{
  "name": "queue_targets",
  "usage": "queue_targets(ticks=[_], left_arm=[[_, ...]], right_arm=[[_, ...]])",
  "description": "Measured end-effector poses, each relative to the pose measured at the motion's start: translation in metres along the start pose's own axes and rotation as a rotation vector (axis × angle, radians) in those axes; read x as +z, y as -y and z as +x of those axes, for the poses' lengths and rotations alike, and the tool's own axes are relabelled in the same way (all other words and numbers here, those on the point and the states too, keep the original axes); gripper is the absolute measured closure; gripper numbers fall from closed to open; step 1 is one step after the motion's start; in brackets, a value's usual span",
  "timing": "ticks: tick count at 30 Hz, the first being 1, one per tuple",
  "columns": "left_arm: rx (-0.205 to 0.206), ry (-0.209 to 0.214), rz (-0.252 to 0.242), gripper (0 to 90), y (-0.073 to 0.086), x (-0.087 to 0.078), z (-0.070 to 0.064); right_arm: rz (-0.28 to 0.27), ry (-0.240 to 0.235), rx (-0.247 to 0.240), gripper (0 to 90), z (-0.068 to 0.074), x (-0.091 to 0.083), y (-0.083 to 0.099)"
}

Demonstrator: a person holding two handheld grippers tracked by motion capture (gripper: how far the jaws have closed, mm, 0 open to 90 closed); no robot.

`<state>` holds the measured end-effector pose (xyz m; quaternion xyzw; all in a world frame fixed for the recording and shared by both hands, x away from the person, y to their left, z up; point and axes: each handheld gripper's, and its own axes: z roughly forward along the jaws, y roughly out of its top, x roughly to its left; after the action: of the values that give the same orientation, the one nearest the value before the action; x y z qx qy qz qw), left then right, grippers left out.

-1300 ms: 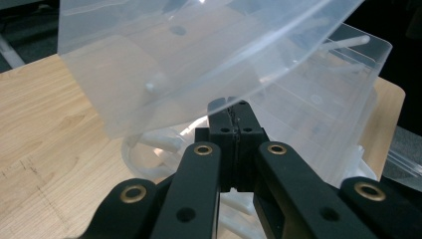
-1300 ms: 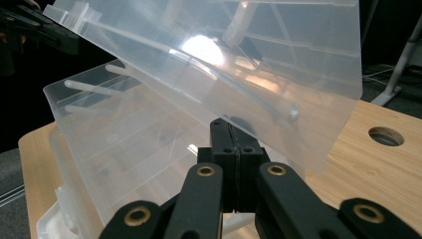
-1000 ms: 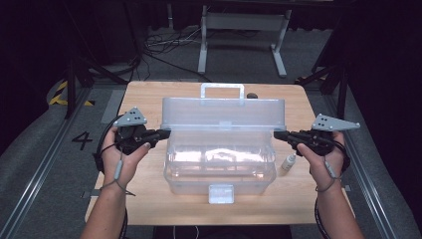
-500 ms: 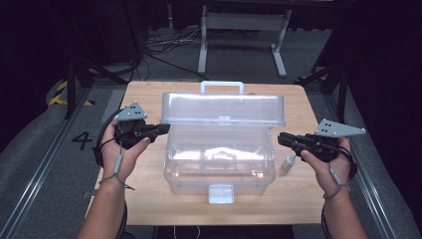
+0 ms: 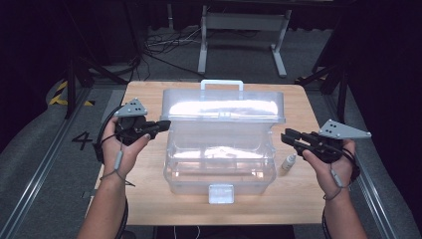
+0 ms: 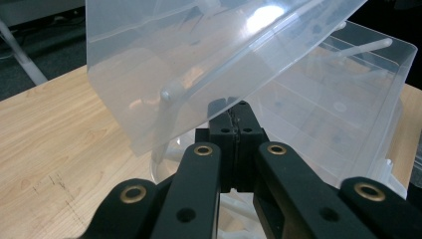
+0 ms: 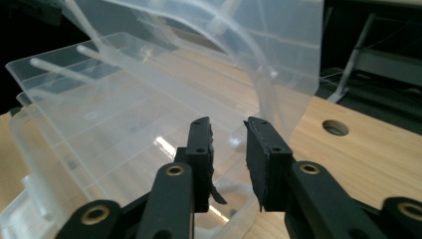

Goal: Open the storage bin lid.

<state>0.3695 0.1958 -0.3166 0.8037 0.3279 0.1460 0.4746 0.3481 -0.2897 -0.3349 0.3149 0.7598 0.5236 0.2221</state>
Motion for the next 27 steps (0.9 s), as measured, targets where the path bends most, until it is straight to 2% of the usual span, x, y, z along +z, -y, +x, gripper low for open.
queue_targets(ticks=[2,8,11,17,20,23,27], left_arm=[[-0.003,-0.002,-0.004,90.0,-0.001,0.001,0.000],[-0.003,-0.005,-0.005,90.0,-0.002,0.001,0.001],[-0.001,-0.004,-0.006,90.0,-0.003,0.001,0.002],[0.000,-0.002,-0.010,90.0,-0.004,0.002,0.003],[-0.002,0.011,-0.014,90.0,-0.004,0.003,0.003],[0.003,0.009,-0.014,90.0,-0.005,0.004,0.002],[0.006,0.013,-0.015,90.0,-0.006,0.005,0.002]], right_arm=[[-0.024,0.015,0.010,64.5,-0.001,0.000,-0.003],[-0.047,0.046,-0.002,57.0,-0.003,0.008,-0.008],[-0.064,0.078,-0.005,53.7,-0.004,0.014,-0.014],[-0.053,0.138,-0.036,50.2,-0.004,0.025,-0.027],[-0.048,0.149,-0.048,49.8,-0.004,0.032,-0.029],[-0.053,0.167,-0.057,49.8,-0.003,0.037,-0.031],[-0.071,0.215,-0.055,51.1,-0.002,0.046,-0.031]])
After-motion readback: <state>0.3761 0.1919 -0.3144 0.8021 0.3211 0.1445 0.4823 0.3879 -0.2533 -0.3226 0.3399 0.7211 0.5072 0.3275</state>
